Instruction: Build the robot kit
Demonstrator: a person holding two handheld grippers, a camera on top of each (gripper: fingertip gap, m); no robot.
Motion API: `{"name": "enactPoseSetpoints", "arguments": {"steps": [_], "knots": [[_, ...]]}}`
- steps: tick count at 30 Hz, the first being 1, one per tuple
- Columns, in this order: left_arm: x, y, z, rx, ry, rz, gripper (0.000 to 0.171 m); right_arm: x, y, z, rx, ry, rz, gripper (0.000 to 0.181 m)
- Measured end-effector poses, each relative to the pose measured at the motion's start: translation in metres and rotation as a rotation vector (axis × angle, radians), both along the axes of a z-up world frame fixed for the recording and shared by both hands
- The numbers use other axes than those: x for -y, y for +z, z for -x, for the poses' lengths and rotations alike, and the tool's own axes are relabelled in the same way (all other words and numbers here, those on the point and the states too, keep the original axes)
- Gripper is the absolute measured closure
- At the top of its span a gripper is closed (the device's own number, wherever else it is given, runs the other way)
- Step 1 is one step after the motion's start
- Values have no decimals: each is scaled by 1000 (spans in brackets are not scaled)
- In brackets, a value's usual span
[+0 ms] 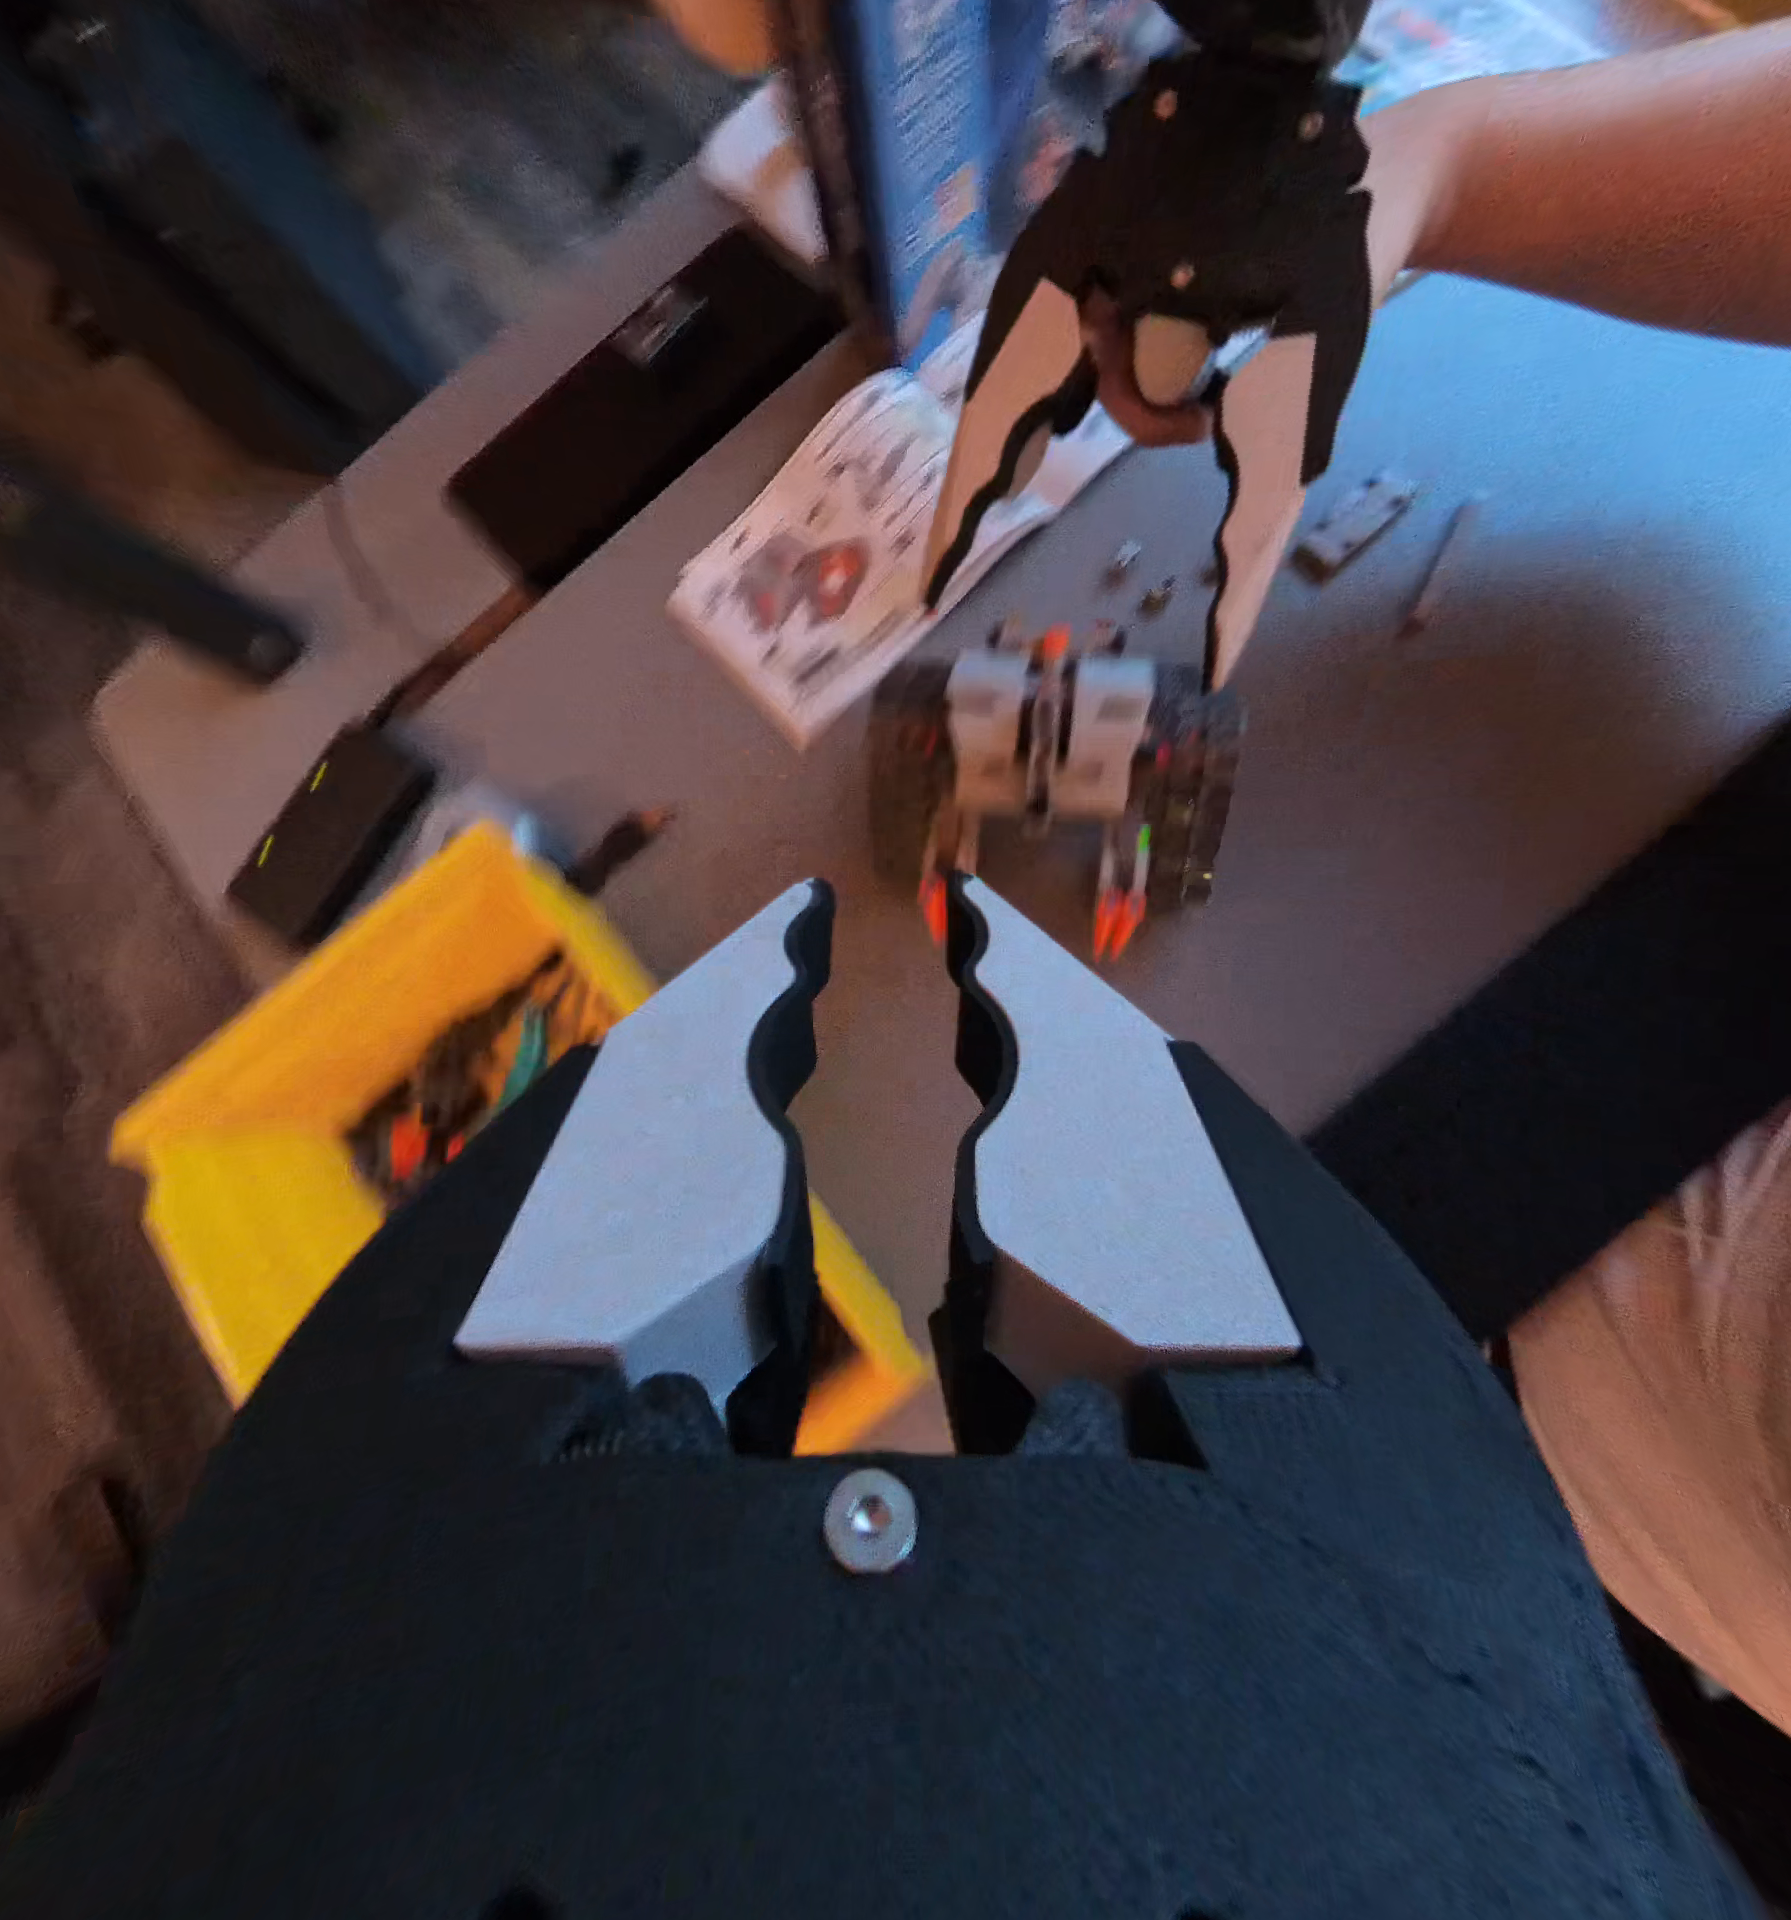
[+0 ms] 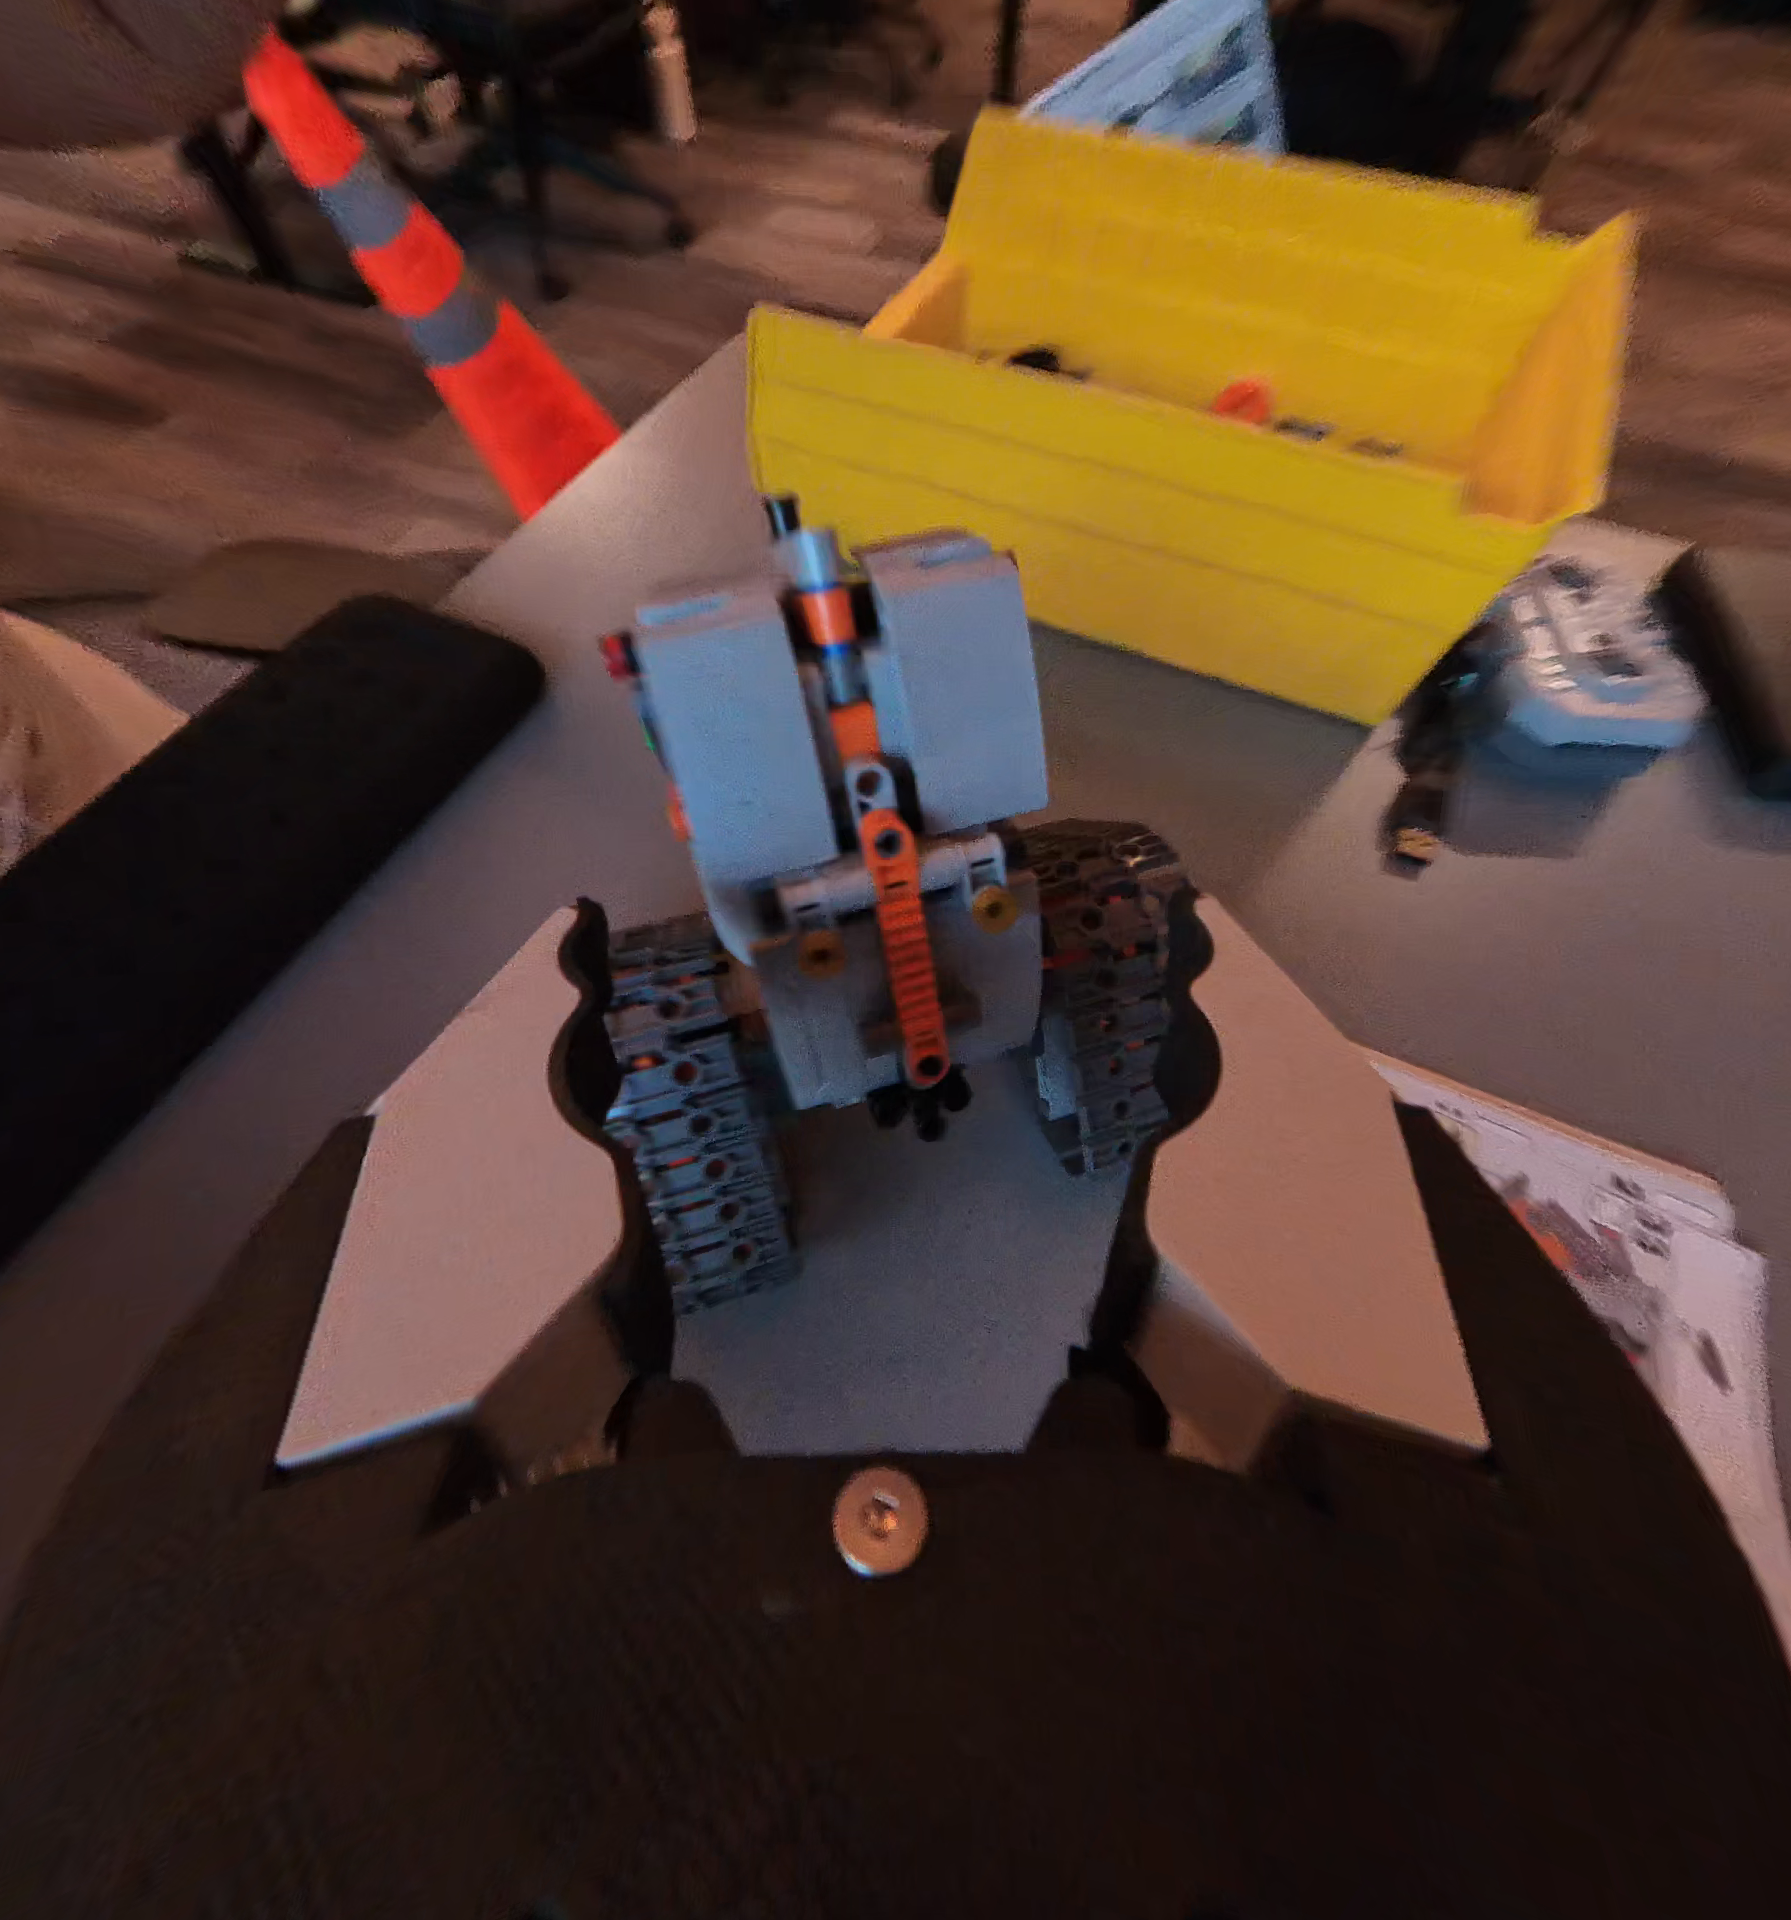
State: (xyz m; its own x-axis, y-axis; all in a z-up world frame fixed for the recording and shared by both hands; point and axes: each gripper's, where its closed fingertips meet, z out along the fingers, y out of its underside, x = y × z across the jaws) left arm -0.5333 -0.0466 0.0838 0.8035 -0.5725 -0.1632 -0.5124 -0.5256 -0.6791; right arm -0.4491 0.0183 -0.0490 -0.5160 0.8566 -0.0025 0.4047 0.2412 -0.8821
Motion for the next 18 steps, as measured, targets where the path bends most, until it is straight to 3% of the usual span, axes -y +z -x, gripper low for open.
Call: {"name": "enactPoseSetpoints", "arguments": {"steps": [3, 5, 9, 12, 13, 15, 18], "knots": [[69, -1, 57, 17, 199, -16, 154, 11, -23, 13, 68, 122, -3, 74], [107, -11, 80, 32, 299, -3, 156, 22, -26, 14, 57, 193, 12, 99], [138, -32, 84, 107, 355, 2, 158, 21, -30, 20, 17, 205, -41, 107], [122, -53, 59, 199, 283, 5, 154, 21, -30, 21, 20, 190, -41, 108], [110, -60, 47, 227, 247, -2, 143, 22, -30, 22, 28, 182, -43, 108], [76, -72, 21, 242, 174, -39, 103, 22, -30, 21, 35, 171, -45, 108], [22, -88, -34, 258, 30, -74, 75, 22, -30, 21, 41, 150, -42, 108]]}}
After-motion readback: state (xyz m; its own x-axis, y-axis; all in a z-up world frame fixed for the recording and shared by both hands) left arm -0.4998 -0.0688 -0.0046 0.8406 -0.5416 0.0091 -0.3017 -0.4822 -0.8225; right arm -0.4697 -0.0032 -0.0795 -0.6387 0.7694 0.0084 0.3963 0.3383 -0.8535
